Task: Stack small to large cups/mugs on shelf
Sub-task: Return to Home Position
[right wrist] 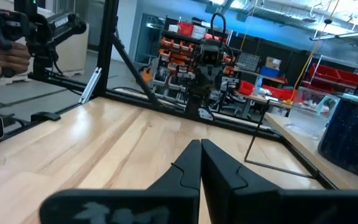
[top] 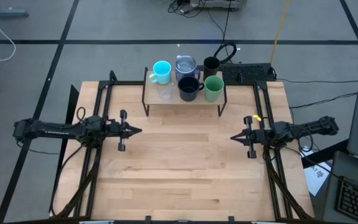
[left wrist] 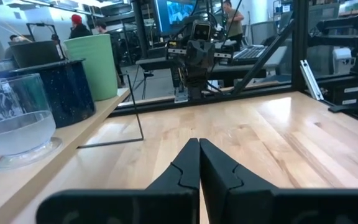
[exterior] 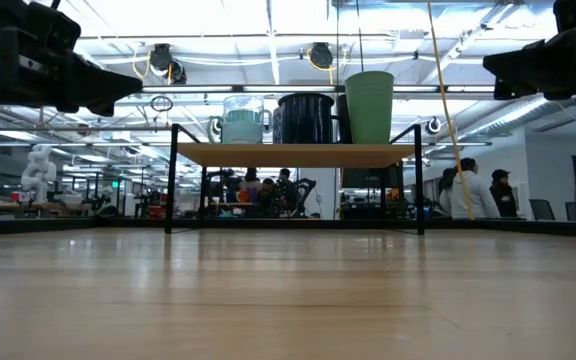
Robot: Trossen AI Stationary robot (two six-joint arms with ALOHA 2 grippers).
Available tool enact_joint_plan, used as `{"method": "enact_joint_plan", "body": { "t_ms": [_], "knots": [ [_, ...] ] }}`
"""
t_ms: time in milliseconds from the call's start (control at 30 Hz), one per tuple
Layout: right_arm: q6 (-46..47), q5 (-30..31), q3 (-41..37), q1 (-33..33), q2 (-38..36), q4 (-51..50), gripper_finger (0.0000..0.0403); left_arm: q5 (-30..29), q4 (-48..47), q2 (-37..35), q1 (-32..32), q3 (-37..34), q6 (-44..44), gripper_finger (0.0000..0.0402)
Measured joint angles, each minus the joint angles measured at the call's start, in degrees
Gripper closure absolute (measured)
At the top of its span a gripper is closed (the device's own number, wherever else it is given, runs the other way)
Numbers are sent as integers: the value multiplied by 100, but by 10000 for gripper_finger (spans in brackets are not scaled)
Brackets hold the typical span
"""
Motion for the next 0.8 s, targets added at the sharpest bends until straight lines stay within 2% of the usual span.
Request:
{"method": "enact_joint_plan", "body": {
  "t_ms": [167,700,800],
  "knots": [
    [-1,2,-4,0,-328,-226,403,-24,-303,-262,0,0,-4,399],
    [-390,-2,-4,-15,-320,-404,403,-34,-627,-547,0,4,2,397],
    [-383,-223,-4,-91,-320,-422,403,-33,-626,-547,0,4,30,398]
  ]
}}
